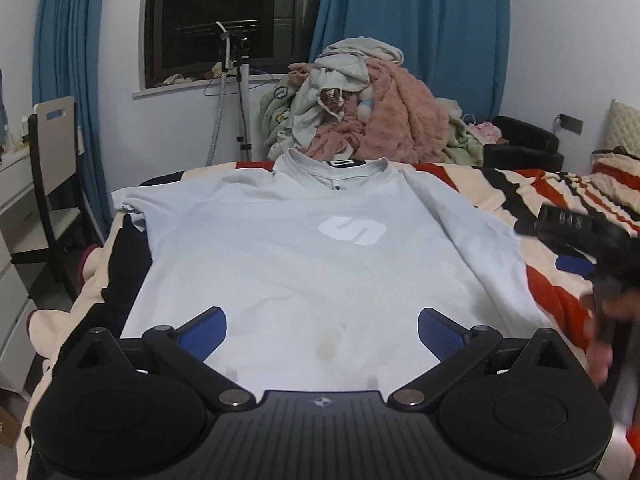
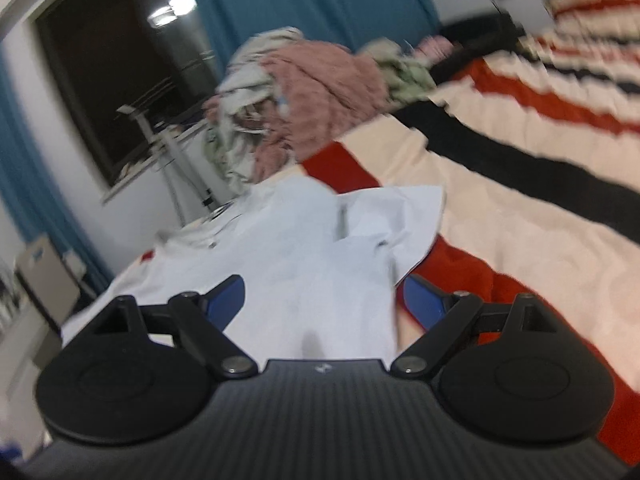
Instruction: Fold clothes
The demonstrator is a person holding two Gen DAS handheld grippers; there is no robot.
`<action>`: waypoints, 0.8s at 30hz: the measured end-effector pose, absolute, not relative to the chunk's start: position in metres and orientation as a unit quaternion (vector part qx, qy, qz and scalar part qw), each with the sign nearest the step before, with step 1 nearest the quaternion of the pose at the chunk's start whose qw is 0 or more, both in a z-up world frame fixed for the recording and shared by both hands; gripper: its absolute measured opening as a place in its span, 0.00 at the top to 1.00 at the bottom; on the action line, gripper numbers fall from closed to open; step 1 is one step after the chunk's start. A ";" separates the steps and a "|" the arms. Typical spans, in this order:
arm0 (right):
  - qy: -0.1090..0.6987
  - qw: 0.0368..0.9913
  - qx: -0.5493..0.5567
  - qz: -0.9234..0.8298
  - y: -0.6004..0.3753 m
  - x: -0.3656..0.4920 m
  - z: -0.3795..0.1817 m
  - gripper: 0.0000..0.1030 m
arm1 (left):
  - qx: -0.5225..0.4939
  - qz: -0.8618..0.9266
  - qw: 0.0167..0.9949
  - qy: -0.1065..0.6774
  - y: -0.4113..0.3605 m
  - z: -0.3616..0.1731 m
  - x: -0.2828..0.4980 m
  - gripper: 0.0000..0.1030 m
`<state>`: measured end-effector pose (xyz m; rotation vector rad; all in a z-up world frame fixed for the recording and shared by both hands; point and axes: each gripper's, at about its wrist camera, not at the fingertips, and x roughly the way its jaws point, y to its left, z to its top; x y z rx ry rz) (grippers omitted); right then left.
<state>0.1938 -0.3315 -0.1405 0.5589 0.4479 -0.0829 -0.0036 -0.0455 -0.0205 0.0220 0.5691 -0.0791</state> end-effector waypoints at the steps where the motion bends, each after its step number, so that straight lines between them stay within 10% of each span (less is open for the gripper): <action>1: 0.227 0.927 0.295 -0.047 -0.344 0.207 -0.147 0.15 | 0.005 -0.040 0.958 0.282 -0.044 -0.021 -0.002 0.00; 12: 0.246 0.893 0.364 -0.097 -0.422 0.343 -0.226 0.32 | -0.048 -0.053 0.952 0.298 -0.032 -0.052 0.042 0.00; 16: 0.276 0.926 0.245 -0.082 -0.401 0.391 -0.205 0.94 | -0.062 -0.056 0.944 0.319 -0.027 -0.066 0.062 0.00; 24: 0.192 0.966 0.104 -0.136 -0.429 0.457 -0.130 0.93 | -0.066 -0.041 0.940 0.333 -0.022 -0.084 0.083 0.00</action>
